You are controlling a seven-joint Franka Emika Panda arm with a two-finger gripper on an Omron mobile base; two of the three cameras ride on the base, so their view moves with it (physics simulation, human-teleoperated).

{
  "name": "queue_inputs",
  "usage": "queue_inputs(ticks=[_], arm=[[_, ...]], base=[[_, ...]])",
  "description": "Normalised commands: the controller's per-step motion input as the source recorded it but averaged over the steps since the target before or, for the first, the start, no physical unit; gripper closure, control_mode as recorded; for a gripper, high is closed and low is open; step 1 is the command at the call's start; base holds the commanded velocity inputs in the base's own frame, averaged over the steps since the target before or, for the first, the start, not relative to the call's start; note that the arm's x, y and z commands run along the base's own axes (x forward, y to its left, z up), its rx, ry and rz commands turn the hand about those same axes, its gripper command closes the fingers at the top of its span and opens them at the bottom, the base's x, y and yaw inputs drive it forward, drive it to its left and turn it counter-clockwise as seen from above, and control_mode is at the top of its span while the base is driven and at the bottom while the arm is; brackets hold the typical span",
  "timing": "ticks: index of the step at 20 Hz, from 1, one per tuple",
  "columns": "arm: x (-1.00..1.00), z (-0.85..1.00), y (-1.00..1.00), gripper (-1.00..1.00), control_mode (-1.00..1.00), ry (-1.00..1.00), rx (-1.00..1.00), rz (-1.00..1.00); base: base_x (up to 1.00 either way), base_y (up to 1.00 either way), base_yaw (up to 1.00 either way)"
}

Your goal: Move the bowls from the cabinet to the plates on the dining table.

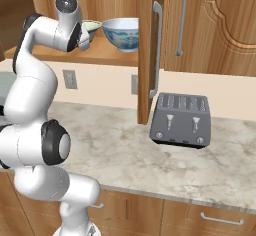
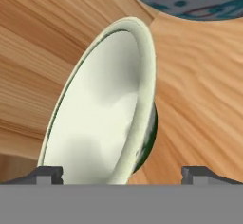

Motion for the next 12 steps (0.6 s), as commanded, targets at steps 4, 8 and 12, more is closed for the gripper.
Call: queue_inputs(ticks=[4, 8, 12], arm=[[0.30, -0.03, 0.01, -1.00, -1.00, 0.01, 0.00, 0.00], [0.28, -0.01, 0.01, -1.00, -1.00, 0.02, 0.00, 0.00], [0.16, 0.00, 0.00, -1.00, -1.00, 0.02, 0.00, 0.00]], base=[[0.00, 0.00, 0.00], [0.00, 0.00, 0.00], [0.00, 0.00, 0.00]])
